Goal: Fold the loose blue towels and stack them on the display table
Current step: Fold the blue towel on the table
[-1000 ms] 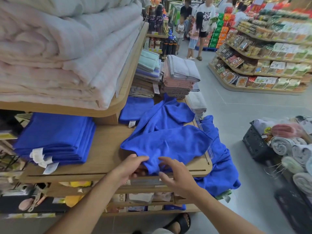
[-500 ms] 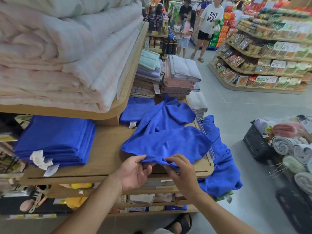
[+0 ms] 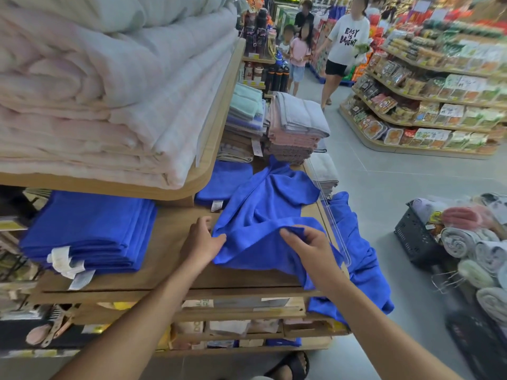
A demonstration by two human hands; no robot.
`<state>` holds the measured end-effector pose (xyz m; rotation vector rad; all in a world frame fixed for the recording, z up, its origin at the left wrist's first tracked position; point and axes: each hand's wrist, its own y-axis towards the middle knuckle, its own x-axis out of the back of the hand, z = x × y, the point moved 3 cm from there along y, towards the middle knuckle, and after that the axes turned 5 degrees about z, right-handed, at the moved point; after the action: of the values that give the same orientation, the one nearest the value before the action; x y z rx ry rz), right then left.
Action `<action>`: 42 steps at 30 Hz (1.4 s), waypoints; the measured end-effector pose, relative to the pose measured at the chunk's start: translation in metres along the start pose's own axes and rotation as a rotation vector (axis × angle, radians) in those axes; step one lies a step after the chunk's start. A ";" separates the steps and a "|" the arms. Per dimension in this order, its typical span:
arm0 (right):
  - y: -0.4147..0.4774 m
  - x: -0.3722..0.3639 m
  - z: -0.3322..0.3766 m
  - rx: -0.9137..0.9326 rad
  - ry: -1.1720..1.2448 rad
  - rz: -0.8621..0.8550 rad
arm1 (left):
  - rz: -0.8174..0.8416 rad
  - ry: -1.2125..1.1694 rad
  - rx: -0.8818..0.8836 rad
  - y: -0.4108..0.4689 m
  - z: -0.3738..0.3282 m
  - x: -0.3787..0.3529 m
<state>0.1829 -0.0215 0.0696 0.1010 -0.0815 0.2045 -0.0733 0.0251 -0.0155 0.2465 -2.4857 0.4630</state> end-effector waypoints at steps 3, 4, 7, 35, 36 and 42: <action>0.009 -0.004 -0.035 -0.173 -0.035 -0.007 | -0.105 0.284 -0.175 0.013 -0.009 0.000; 0.009 -0.005 -0.046 -0.207 -0.072 -0.005 | -0.144 0.336 -0.233 0.017 -0.013 0.000; 0.002 -0.006 -0.073 -0.230 -0.201 0.017 | -0.223 0.457 -0.357 0.030 -0.025 0.004; -0.011 -0.001 -0.094 -0.041 -0.407 -0.019 | 0.320 0.443 -0.244 -0.083 0.044 0.063; -0.011 -0.001 -0.094 -0.036 -0.400 -0.016 | 0.271 0.458 -0.221 -0.077 0.048 0.062; -0.011 -0.003 -0.097 -0.028 -0.407 -0.029 | 0.074 0.236 -0.152 -0.015 0.015 0.056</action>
<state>0.1893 -0.0224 -0.0279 0.1150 -0.4874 0.1517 -0.1225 0.0015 0.0098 0.0366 -2.2899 0.3109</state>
